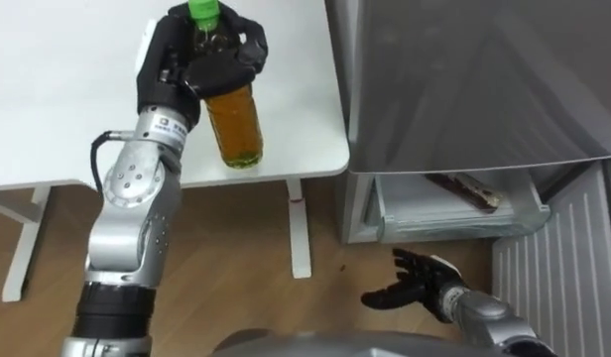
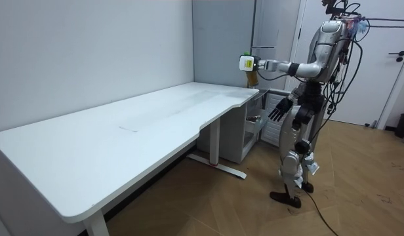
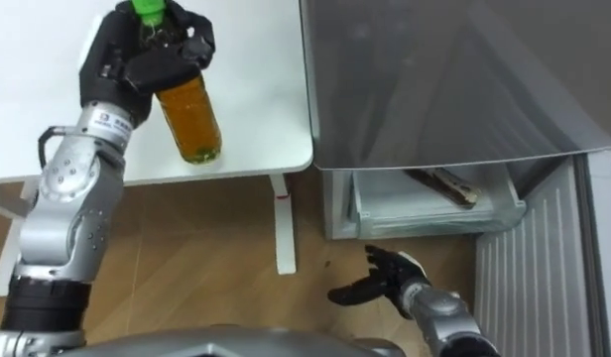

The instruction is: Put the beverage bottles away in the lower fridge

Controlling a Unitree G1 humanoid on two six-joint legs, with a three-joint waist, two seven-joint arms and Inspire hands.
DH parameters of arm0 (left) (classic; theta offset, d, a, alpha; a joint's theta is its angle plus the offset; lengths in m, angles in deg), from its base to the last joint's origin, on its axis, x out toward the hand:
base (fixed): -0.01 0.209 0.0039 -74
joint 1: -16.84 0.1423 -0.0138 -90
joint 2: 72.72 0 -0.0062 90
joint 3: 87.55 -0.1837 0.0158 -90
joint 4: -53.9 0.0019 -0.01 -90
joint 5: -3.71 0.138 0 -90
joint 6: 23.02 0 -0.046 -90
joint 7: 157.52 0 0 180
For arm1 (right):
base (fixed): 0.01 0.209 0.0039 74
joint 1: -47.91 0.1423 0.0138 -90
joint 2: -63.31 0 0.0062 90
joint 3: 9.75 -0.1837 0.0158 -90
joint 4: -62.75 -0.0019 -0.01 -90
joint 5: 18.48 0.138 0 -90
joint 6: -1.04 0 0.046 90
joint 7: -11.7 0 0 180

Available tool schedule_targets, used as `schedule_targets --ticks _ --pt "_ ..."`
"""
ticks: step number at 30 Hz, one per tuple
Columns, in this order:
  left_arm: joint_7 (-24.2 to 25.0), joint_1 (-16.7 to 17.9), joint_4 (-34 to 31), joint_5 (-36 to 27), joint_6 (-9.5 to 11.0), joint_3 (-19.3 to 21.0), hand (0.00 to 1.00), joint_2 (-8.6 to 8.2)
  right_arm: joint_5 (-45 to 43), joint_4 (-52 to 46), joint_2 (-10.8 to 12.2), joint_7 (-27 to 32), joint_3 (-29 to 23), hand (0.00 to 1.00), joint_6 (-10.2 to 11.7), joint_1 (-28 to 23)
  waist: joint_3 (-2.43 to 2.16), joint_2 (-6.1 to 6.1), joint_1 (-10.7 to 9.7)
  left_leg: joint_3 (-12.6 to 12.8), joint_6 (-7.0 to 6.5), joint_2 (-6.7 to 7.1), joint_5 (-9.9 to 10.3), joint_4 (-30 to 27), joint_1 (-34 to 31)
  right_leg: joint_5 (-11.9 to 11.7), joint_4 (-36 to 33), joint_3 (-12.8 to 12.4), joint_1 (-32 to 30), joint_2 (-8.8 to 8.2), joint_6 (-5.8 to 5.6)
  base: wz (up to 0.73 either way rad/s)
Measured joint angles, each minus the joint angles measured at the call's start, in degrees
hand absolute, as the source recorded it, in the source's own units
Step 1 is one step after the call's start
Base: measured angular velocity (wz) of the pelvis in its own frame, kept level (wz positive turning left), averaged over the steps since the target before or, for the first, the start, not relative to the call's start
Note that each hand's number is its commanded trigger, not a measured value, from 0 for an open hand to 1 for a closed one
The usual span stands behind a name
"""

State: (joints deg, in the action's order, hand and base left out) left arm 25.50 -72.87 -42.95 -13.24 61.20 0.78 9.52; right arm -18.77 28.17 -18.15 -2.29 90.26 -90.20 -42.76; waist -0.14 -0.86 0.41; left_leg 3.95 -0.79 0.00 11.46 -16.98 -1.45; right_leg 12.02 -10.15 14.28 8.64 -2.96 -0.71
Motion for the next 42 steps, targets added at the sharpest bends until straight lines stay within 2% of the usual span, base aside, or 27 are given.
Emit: schedule_targets --ticks 4,7,9,12,14,17,19,22,27,35,40,42 --pt "1.0 1.1 -0.8 -1.4 0.0 -1.3 1.00 0.25 -0.4 -0.8 -0.2 -1.7 1.6 0.00 -0.1 0.5 0.04 0.06 1.3 -0.5 -0.03 -0.03 0.0 -0.4 -0.4 0.0 0.1 0.1 -0.2 0.00 0.00 0.04" --pt "3.4 1.1 -1.0 -1.6 0.0 -1.5 1.00 0.14 -2.0 -5.0 -0.3 -4.0 2.7 0.00 -0.3 0.5 0.37 0.60 1.6 -1.0 -0.03 0.10 0.0 -0.6 -1.0 0.1 -0.4 0.3 -0.7 -0.01 0.02 0.07" --pt "5.5 2.6 -1.7 -1.5 0.0 -2.5 1.00 0.27 -2.8 -7.9 -0.3 -5.9 4.4 0.00 -0.3 0.4 0.39 1.49 1.5 -1.5 -0.04 0.50 0.0 -0.5 -1.3 0.4 -0.3 1.5 -0.5 -0.33 -0.12 0.16" --pt "7.9 4.9 -2.3 -1.4 0.0 -5.1 1.00 0.52 -4.2 -12.0 -0.5 -8.8 5.9 0.00 -1.2 0.1 0.33 2.58 1.7 -2.1 -0.20 0.85 -0.1 -1.1 -2.0 0.7 -0.5 1.8 -0.8 -0.60 -0.35 0.17" --pt "9.0 6.2 -2.3 -1.4 0.0 -6.1 1.00 0.82 -4.5 -14.2 -0.6 -9.9 6.8 0.00 -1.3 0.1 0.34 2.94 1.9 -2.5 -0.23 0.78 -0.1 -1.4 -2.5 0.7 -0.6 2.4 -1.1 -0.66 -0.36 0.11" --pt "10.1 7.3 -2.2 -1.4 -0.1 -7.0 1.00 1.27 -4.5 -16.7 -1.3 -11.9 8.7 0.00 -1.4 -0.1 0.38 3.01 3.0 -2.5 -0.27 0.77 -0.1 -1.5 -2.6 0.7 -0.6 2.8 -1.1 -0.72 -0.36 0.05" --pt "10.3 7.4 -2.1 -1.4 -0.1 -7.7 1.00 1.83 -4.5 -18.5 -1.9 -13.5 10.2 0.00 -2.3 -0.3 0.41 3.02 3.6 -2.5 -0.27 0.77 -0.1 -1.5 -2.4 0.7 -0.6 2.9 -0.9 -0.69 -0.36 0.00" --pt "11.2 7.9 -1.5 -1.2 -0.1 -7.8 1.00 1.90 -4.5 -21.0 -1.9 -16.5 10.7 0.00 -3.1 -0.3 0.72 2.86 4.5 -2.6 -0.28 0.75 0.0 -1.1 -2.1 0.7 -0.7 3.0 -0.4 -0.65 -0.37 0.00" --pt "12.1 9.2 -1.2 -1.0 -0.1 -7.8 1.00 2.49 -4.2 -25.3 -2.1 -20.6 10.7 0.00 -3.8 -0.2 1.04 3.05 4.4 -3.3 -0.28 0.82 -0.1 -1.7 -3.1 0.7 -1.3 3.2 -1.2 -0.61 -0.37 0.01" --pt "13.6 9.2 2.2 1.4 -0.1 -8.7 1.00 2.56 0.8 -29.8 -2.2 -25.2 10.7 0.00 -3.8 -0.7 1.15 3.41 4.3 -3.5 -0.32 0.86 -0.1 -2.3 -3.5 0.7 -1.6 3.1 -1.7 -0.55 -0.38 0.00" --pt "13.8 9.2 2.8 1.8 -0.1 -11.4 1.00 2.66 6.8 -31.7 -2.3 -26.6 10.8 0.00 -3.8 -1.2 1.13 3.37 4.2 -3.6 -0.31 0.86 -0.1 -2.4 -3.5 0.7 -1.6 3.2 -1.5 -0.46 -0.37 0.00" --pt "14.0 9.2 2.8 1.7 -0.1 -12.8 1.00 2.91 12.4 -31.9 -2.0 -26.8 11.0 0.00 -3.7 -1.1 1.13 3.37 4.1 -3.1 -0.31 0.82 -0.1 -2.2 -2.8 0.7 -1.6 3.2 -1.0 -0.52 -0.37 -0.04"
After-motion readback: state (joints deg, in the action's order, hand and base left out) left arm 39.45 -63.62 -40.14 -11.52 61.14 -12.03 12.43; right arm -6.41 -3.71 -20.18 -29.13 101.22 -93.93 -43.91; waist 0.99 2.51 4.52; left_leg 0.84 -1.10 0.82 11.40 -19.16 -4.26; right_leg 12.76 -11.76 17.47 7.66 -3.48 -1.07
